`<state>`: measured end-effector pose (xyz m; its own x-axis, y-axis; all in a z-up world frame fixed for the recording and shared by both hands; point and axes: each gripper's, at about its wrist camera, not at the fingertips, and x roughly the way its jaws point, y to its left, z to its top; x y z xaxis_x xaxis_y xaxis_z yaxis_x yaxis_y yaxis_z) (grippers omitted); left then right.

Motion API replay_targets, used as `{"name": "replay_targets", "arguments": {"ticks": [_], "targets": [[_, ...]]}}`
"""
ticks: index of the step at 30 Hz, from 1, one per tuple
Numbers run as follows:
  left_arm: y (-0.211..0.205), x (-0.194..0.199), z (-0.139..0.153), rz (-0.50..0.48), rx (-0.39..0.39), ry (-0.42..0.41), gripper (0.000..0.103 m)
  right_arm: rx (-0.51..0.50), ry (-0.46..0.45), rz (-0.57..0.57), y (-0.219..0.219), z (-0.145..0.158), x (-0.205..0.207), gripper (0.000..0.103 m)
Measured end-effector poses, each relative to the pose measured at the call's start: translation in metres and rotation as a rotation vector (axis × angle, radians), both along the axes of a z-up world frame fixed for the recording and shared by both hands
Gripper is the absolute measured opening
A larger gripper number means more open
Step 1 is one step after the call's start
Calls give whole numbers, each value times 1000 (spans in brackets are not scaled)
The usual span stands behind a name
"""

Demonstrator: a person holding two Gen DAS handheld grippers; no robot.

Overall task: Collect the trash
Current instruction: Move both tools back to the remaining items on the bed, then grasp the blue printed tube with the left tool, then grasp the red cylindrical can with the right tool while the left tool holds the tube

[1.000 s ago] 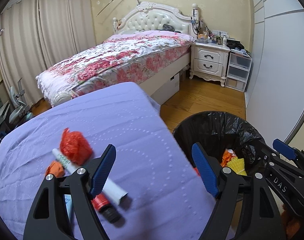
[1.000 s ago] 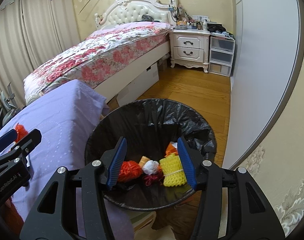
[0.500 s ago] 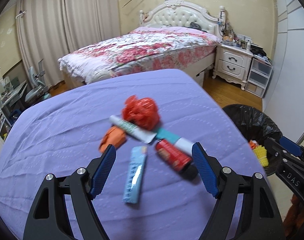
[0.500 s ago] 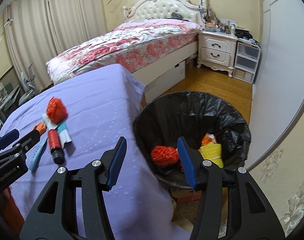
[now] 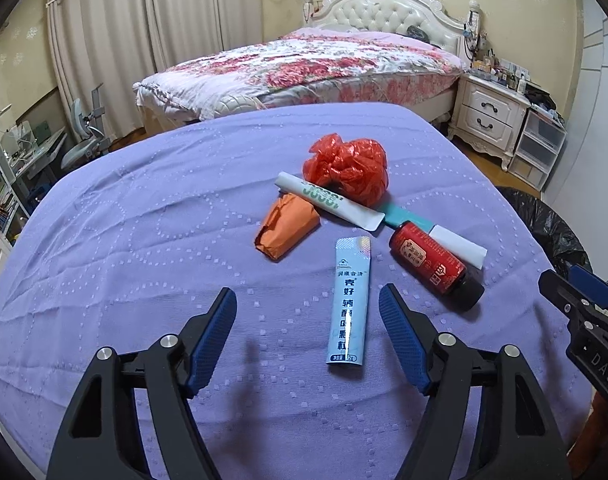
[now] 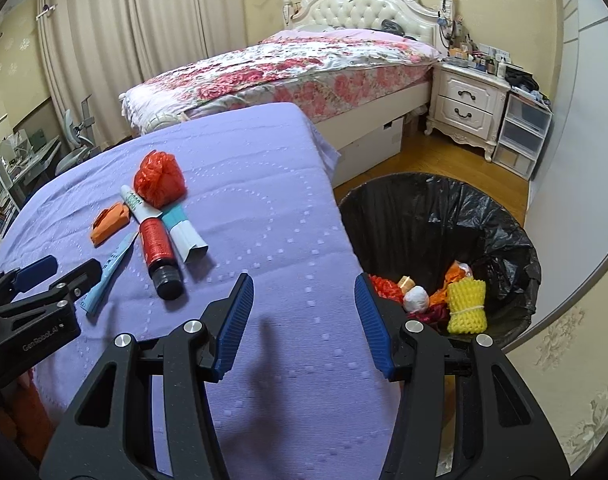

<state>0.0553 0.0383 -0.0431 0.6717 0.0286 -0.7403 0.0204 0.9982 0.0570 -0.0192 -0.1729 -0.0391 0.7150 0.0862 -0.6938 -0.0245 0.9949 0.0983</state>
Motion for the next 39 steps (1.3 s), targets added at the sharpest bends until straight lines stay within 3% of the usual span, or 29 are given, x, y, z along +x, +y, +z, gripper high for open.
{"name": "replay_targets", "arguments": {"ticks": [7, 9, 12, 26, 39], "targets": [[1, 7, -15, -41, -12, 72, 47, -8, 4, 23, 11, 0, 3, 52], [-1, 6, -15, -63, -1, 65, 31, -9, 4, 32, 14, 0, 3, 51], [-1, 2, -14, -74, -2, 58, 20, -9, 0, 50, 20, 2, 3, 52], [44, -18, 0, 10, -57, 14, 20, -7, -12, 197, 68, 13, 9, 51], [93, -20, -1, 117, -96, 7, 20, -16, 73, 293, 104, 3, 31, 50]]}}
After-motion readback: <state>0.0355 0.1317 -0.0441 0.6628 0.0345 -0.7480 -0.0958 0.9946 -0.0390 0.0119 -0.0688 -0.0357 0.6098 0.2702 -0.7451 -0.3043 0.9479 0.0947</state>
